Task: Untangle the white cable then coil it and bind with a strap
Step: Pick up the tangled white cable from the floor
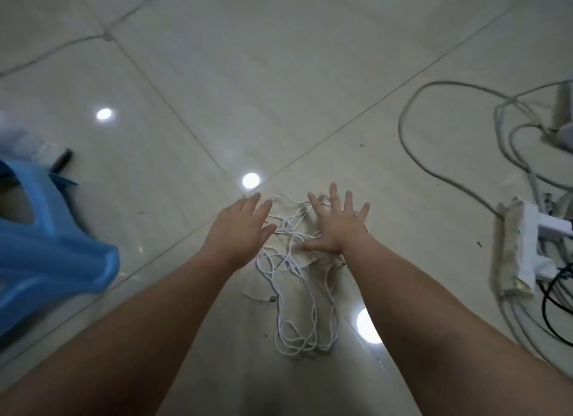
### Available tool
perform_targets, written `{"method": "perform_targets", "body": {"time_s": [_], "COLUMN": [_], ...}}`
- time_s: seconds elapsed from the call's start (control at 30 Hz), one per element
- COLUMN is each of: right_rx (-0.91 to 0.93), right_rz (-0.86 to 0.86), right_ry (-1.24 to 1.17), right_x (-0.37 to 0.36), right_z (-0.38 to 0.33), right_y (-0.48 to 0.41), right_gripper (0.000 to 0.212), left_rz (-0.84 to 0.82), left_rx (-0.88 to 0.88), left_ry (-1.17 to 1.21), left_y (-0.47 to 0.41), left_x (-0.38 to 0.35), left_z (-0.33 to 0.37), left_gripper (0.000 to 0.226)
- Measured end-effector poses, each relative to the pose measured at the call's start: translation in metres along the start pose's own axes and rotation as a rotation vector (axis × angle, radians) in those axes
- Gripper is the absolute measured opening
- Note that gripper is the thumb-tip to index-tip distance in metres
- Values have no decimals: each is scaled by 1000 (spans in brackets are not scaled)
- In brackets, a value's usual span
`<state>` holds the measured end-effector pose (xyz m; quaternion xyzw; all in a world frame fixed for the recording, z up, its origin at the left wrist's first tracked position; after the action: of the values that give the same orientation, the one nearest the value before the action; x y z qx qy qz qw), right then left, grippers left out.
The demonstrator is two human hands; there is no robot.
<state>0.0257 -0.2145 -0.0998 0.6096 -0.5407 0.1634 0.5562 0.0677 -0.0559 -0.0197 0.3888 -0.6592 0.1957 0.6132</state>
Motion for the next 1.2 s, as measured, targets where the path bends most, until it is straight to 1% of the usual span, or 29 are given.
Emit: {"method": "perform_targets", "body": {"time_s": [0.13,0.17,0.23,0.27,0.3,0.33,0.4,0.43,0.47,0.53,0.67,0.8,0.9,1.0,1.07,1.2], "right_rx": [-9,-11,0,4,18,45,115,141,158,171,147,92,32,-20,-41,-51], "right_rz": [-195,-225,-230,-190,-148,-123,-140,-172,-199,-190,-82,47,86,105,130,160], "right_ry": [-78,-58,70,115,99,26,-171,-222,-229,-169,-73,-24,-6,17,28,35], "right_x": [-36,-49,-69,-72,-71,-69,-70,-72,-72,-58,12,117,189,258,310,413], "right_z": [-5,-9,-14,-14,-14,-15,-23,-29,-33,-41,-39,-33,-36,-47,-61,-101], "right_y": [-12,-9,5,8,11,12,16,19,22,27,40,80,127,177,212,281], "right_gripper": [133,135,136,133,125,112,79,65,53,39,37,36,39,48,50,43], "left_rz": [-9,-17,-21,-19,-14,-8,-17,-29,-21,1,33,49,24,12,16,43], "left_rx": [52,55,48,43,32,23,22,27,30,21,-29,-38,-90,-144,-172,-194], "left_ry": [16,24,38,38,26,18,10,-1,-5,-9,-49,-92,-128,-147,-137,-131], "left_y": [-13,-14,-12,-11,-9,-8,-4,-3,-2,-4,-14,-19,-4,15,26,52], "left_x": [-16,-21,-27,-27,-27,-26,-27,-28,-26,-16,32,115,181,257,316,442], "left_z": [-5,-4,1,3,4,6,7,6,7,8,10,10,16,18,15,-3], "left_gripper": [56,55,51,50,49,50,50,48,46,43,42,45,45,43,42,41]}}
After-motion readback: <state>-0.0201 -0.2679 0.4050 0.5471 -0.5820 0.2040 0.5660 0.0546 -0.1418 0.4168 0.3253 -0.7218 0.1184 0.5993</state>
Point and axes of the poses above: each hand's wrist, its own y-axis away from the middle knuckle, its own x-axis out of the back of the hand, z = x × y, the point moved 9 cm from there along -y, towards the middle knuckle, and after that the axes turned 14 degrees about -y, right-handed, at the moved point
